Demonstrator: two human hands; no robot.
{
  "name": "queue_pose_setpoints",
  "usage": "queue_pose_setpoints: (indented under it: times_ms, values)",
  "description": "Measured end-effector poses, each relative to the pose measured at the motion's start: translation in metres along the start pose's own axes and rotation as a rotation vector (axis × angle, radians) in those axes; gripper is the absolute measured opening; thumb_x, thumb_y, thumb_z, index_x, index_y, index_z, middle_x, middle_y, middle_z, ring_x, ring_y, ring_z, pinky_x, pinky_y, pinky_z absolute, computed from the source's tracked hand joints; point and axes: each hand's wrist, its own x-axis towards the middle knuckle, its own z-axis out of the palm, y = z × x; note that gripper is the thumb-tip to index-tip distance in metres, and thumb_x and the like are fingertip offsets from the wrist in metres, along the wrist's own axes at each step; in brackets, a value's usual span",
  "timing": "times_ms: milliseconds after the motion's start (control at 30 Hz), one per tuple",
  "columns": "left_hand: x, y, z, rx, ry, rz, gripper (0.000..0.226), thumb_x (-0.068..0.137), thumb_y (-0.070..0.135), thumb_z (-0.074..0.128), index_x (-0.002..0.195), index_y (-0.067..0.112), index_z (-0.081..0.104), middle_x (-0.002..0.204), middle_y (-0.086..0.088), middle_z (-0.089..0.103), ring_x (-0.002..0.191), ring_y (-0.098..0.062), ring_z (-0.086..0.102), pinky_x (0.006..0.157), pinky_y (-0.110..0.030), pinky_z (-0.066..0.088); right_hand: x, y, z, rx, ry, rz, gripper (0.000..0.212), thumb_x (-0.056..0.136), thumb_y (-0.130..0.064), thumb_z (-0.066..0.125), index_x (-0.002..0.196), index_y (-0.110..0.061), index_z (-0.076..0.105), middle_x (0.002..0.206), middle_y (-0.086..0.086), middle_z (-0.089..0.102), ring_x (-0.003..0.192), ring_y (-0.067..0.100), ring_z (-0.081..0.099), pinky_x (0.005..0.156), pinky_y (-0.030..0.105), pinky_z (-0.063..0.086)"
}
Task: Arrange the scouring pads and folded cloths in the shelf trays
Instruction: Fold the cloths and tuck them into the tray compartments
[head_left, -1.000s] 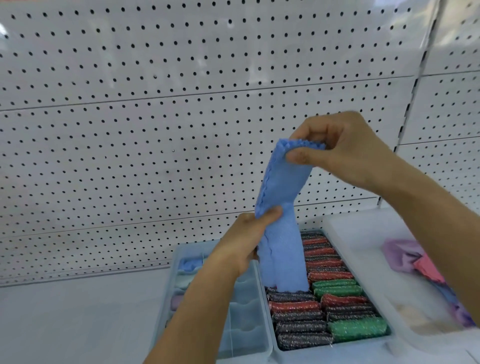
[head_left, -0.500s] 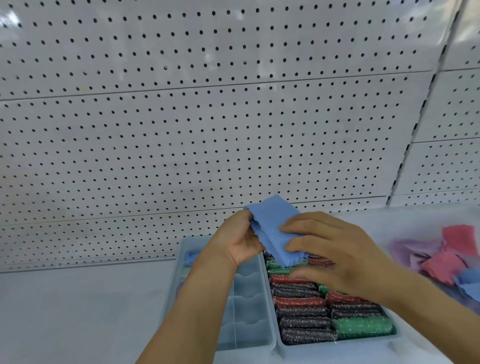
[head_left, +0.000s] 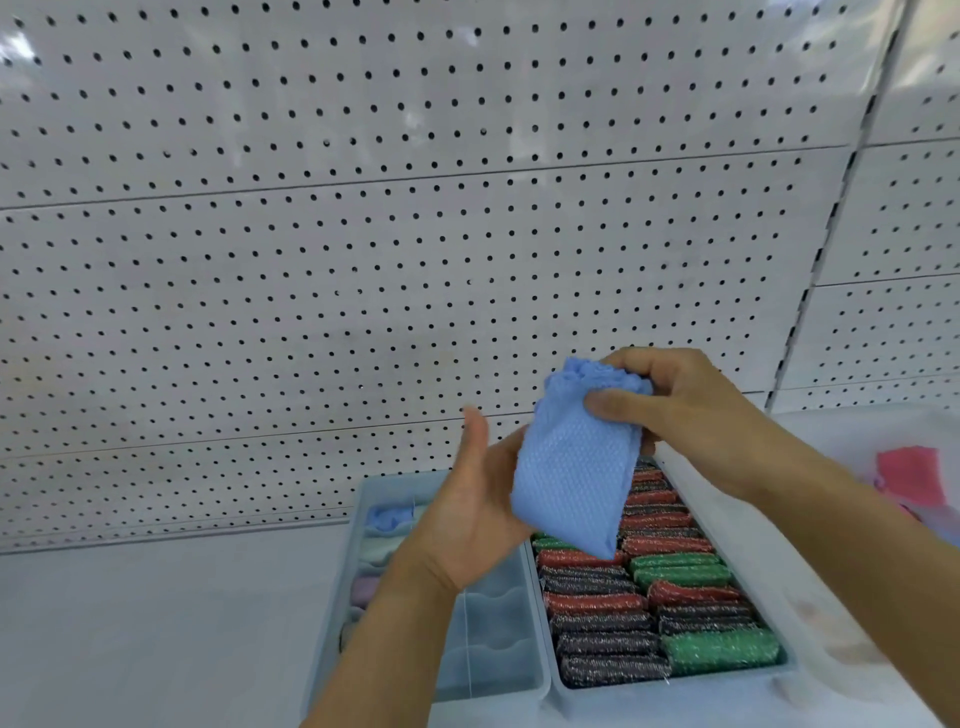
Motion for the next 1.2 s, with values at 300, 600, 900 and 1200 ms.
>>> queue_pose_setpoints:
  times_ms: [300,600,900,1200]
  values:
    - [0.004,-0.006,0.040,0.521,0.532,0.264,0.043,0.076,0.053,0.062,0.101,0.019,0.067,0.089,0.000,0.075,0.080,-0.015,0.072,0.066,-0.028,0.058,-0.005,0.027,0.039,0.762,-0.019,0.219,0.050,0.087,-0.047,0.047,0.116,-0.011,0.068,0.111,0.012,0.067,0.104,0.028,0.059,0.098,0.051,0.045]
    - [0.003,-0.019,0.038,0.655,0.674,0.308,0.035,0.089,0.060,0.055,0.095,0.026,0.063,0.089,0.003,0.072,0.082,-0.015,0.071,0.072,-0.039,0.060,-0.019,0.038,0.067,0.716,0.158,0.254,0.030,0.085,-0.014,0.066,0.112,-0.002,0.062,0.109,0.015,0.070,0.097,0.029,0.070,0.076,0.044,0.058]
    - [-0.010,0.002,0.025,0.407,0.391,0.265,0.021,0.083,0.019,0.067,0.104,0.023,0.069,0.102,-0.008,0.071,0.092,-0.024,0.068,0.082,-0.046,0.054,-0.018,0.042,0.051,0.609,0.145,0.085,0.018,0.083,-0.014,0.068,0.100,-0.012,0.069,0.102,0.018,0.070,0.089,0.030,0.066,0.079,0.048,0.052]
    - [-0.022,0.018,0.016,0.406,0.316,0.216,0.027,0.083,0.024,0.045,0.091,0.023,0.071,0.091,-0.005,0.065,0.085,-0.022,0.062,0.065,-0.037,0.053,-0.018,0.037,0.041,0.407,0.039,-0.099,0.055,0.095,0.010,0.039,0.064,-0.022,0.071,0.072,-0.001,0.065,0.067,0.011,0.059,0.056,0.022,0.044]
